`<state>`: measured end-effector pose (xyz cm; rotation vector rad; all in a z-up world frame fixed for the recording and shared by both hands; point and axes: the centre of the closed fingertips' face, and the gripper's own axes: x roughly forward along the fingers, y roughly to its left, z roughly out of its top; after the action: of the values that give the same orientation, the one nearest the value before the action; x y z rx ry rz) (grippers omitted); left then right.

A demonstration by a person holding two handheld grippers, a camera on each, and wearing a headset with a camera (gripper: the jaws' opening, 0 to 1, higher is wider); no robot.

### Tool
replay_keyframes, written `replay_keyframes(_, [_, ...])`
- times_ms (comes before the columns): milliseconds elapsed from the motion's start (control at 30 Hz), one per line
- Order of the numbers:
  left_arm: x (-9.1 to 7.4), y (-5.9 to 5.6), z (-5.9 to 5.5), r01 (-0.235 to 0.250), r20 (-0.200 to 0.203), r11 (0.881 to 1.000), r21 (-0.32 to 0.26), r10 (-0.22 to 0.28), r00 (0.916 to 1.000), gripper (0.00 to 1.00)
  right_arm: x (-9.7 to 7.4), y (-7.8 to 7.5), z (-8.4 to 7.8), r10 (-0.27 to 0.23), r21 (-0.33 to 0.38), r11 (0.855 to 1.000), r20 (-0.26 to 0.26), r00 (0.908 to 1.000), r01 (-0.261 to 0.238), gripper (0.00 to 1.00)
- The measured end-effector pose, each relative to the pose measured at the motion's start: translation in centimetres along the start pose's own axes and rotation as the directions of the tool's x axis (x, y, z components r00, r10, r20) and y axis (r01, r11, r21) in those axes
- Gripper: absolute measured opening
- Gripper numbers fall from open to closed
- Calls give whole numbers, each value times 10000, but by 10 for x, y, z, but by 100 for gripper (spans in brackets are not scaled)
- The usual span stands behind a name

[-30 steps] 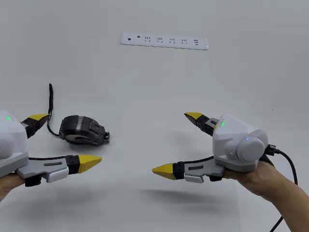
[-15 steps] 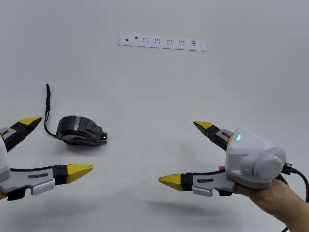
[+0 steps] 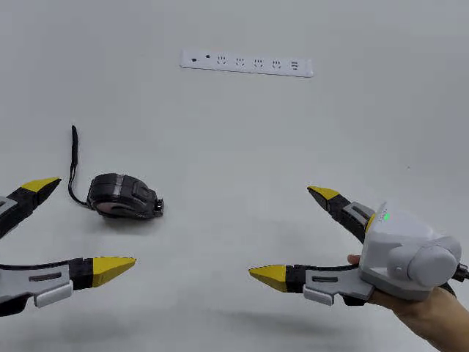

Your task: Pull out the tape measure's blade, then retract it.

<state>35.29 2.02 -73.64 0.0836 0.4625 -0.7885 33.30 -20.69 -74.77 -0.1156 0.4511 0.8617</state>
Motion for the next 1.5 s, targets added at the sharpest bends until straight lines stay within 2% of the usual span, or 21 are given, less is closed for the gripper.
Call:
replay_keyframes(267, [-4, 3, 0, -170, -4, 9999, -6, 170, 9999, 100, -4, 0, 0, -99, -10, 10000, 22, 9999, 99, 100])
replay_keyframes(633, [-7, 4, -2, -144, -25, 9999, 95, 144, 9999, 100, -8, -2, -1, -175, 15, 9998, -26, 9998, 175, 100])
replay_keyframes(700, [-7, 3, -2, -100, -63, 9994, 340, 103, 9999, 100, -8, -3, -1, -197, 50, 9998, -22, 9998, 197, 100])
replay_keyframes(967, [-5, 3, -1, -69, -61, 9988, 478, 72, 10000, 100, -7, -3, -2, -164, 8, 9999, -34, 9999, 164, 100])
replay_keyframes(1500, [-1, 3, -2, -27, -197, 9988, 482, 36, 9998, 100, -6, -4, -4, -184, -26, 9998, -105, 9998, 184, 100])
